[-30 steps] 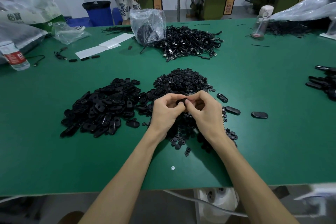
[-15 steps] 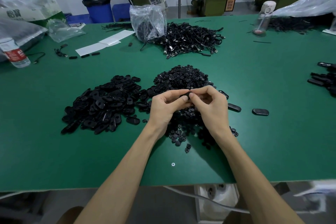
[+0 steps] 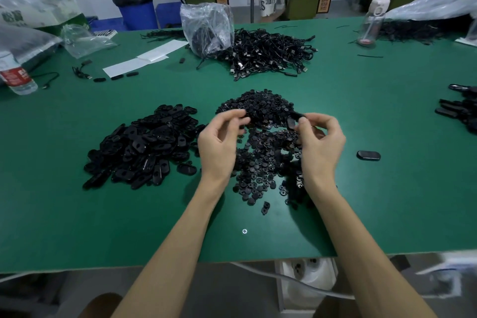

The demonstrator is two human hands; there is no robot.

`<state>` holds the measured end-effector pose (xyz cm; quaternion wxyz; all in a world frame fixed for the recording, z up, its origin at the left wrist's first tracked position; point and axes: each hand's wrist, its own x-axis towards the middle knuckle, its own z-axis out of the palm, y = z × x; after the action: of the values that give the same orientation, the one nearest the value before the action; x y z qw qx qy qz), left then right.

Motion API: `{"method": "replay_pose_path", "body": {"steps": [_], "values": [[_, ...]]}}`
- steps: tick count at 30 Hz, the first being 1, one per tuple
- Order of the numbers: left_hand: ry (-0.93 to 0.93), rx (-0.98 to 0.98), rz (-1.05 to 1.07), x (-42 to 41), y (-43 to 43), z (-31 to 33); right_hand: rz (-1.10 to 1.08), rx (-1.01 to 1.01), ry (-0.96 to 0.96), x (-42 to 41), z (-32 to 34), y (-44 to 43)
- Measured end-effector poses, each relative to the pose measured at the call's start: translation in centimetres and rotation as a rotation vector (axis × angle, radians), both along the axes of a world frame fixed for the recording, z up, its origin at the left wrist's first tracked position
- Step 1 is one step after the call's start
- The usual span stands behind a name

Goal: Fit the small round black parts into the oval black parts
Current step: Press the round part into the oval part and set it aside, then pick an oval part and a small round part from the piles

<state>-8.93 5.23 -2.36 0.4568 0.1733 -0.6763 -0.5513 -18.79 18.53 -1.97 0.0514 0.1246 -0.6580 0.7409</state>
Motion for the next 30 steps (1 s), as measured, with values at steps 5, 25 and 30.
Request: {"method": "replay_pose_path", "body": {"steps": [5, 25, 30], "values": [[-0.301, -0.073, 0.419, 1.4, -1.9, -0.1, -0.137, -0.182, -0.257, -1.5, -0.4, 0.4], [-0.884, -0.423, 0.475, 1.4, -1.8, -1.3, -0.186, -0.215, -0.299, -1.8, -0.4, 0.5], [-0.756, -0.45, 0.496, 1.4, -1.8, -1.3, -0.017, 0.166, -0.012, -0.4, -0.2, 0.4]]}}
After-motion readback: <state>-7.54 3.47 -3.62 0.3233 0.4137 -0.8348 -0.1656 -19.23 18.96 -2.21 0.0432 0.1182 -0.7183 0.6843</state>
